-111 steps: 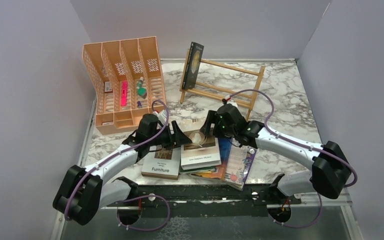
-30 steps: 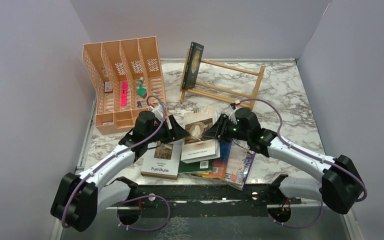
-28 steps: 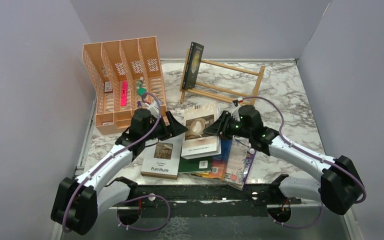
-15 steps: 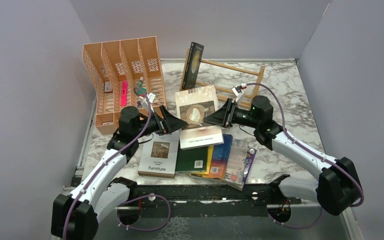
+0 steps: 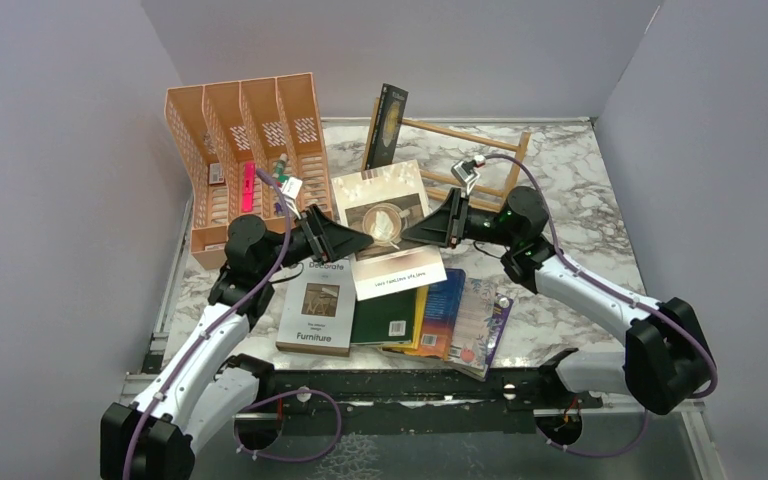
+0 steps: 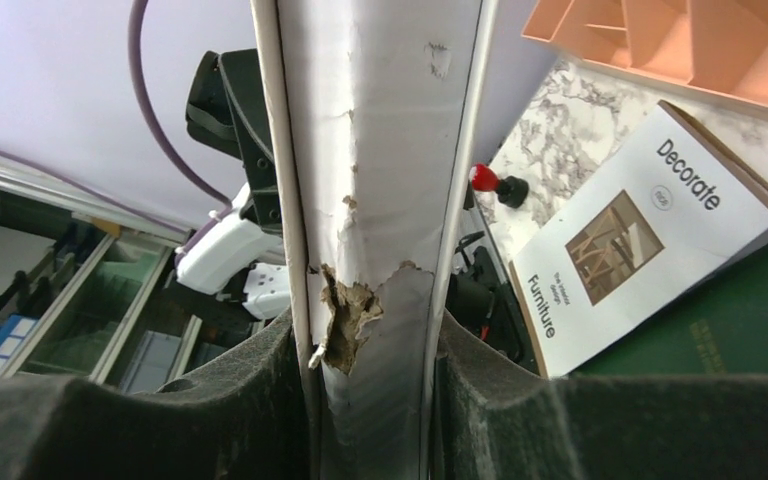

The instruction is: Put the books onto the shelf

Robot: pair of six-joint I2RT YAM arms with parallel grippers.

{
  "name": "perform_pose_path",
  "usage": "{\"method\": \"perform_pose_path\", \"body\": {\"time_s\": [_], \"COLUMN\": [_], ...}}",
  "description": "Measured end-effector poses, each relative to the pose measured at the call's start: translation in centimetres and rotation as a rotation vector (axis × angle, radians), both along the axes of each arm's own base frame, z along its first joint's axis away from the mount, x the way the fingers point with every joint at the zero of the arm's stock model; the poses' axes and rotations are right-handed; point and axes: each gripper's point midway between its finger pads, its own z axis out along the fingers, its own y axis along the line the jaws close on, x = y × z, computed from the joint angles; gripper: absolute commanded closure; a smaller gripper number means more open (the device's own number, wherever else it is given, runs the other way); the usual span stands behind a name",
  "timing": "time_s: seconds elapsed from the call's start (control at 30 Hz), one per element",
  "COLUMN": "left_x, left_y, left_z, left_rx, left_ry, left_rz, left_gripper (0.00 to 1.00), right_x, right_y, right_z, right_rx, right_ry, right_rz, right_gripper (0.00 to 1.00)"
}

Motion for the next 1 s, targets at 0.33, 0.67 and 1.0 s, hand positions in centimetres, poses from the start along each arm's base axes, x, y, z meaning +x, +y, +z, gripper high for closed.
{"method": "perform_pose_path", "body": {"time_s": [0.33,0.67,1.0], "left_x": [-1.1,-2.3,-2.4], "left_y": [-0.4,-2.0,-2.0], "left_z": [4.0,5.9,6.5], "left_rx": [-0.114,-0.187,-0.21], "left_ry": [-0.033,-0.046,-0.054], "left_rz": [-0.016,-0.056,-0.038], "left_gripper": [0.39,0.57,0.72], "right_x": [-0.3,-0.9,-1.1], "right_y": [0.2,0.0,-0.3], "right_z": [1.9,3.8,4.5], "right_rx": [0.067,0.131,0.103], "right_ry": [-0.007,-0.018,-0.049], "right_rz": [0.032,0.053,0.048], "right_gripper": [0.61,0.6,0.37]}}
